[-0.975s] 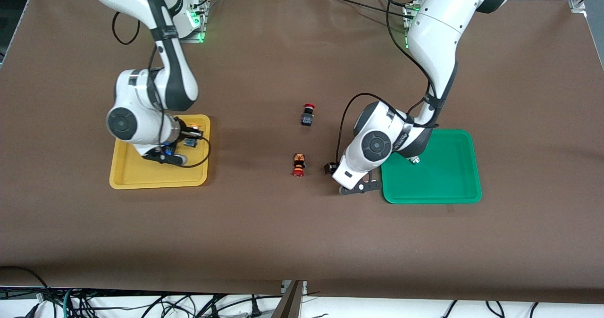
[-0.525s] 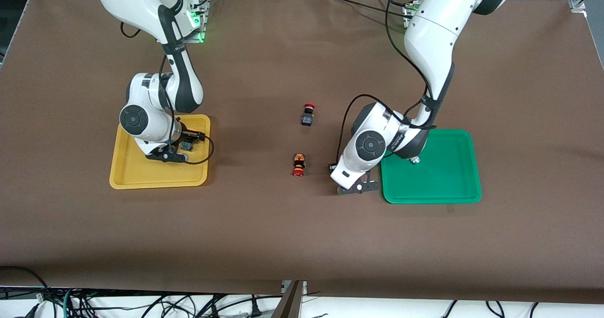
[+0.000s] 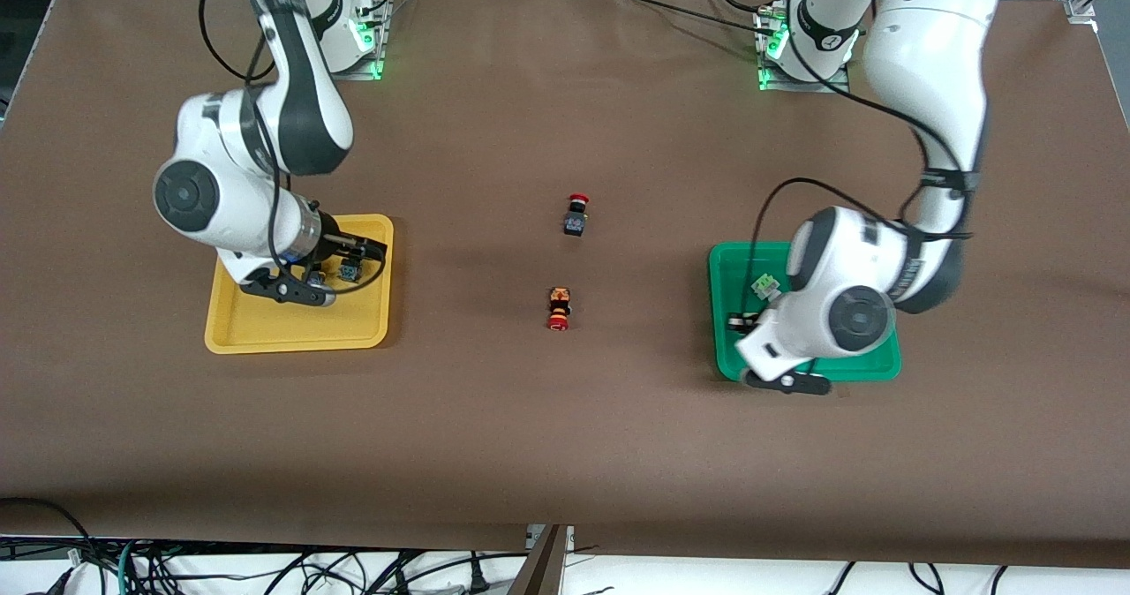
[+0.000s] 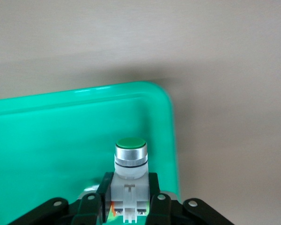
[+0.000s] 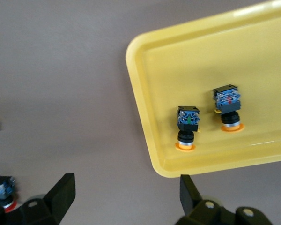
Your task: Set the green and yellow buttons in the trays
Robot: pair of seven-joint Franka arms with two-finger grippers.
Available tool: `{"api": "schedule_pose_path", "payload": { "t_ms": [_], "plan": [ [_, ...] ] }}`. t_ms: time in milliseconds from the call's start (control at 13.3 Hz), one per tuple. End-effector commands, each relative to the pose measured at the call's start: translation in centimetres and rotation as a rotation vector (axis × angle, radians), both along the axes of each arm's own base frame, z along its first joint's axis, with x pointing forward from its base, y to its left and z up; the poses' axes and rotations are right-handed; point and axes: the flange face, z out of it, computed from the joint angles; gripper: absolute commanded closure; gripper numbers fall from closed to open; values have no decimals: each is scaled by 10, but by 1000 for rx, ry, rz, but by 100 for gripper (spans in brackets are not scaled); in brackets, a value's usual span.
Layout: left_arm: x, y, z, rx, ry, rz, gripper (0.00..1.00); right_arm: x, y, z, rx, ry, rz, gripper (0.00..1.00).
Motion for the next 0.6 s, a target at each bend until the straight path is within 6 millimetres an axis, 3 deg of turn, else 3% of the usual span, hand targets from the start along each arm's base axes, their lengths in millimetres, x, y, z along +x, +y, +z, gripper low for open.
{"api": "schedule_pose_path", "payload": {
  "t_ms": [0,150,300,450,525],
  "plan": [
    [-16,45,-2,13,35,-141,100,-26,-9,74,19,-37,28,1],
    [-28,98,-11,35,44,-210,100,-39,-25,117,42,-77,53,1],
    [-54,142,-33,9,25,-244,100,-55,-37,154,4,-80,96,1],
    [-86,169,-58,1,-23,-231,100,-71,-58,187,-25,-65,101,1],
    [-98,168,-66,3,-61,-233,100,-75,-66,201,-32,-60,112,1]
  ]
}}
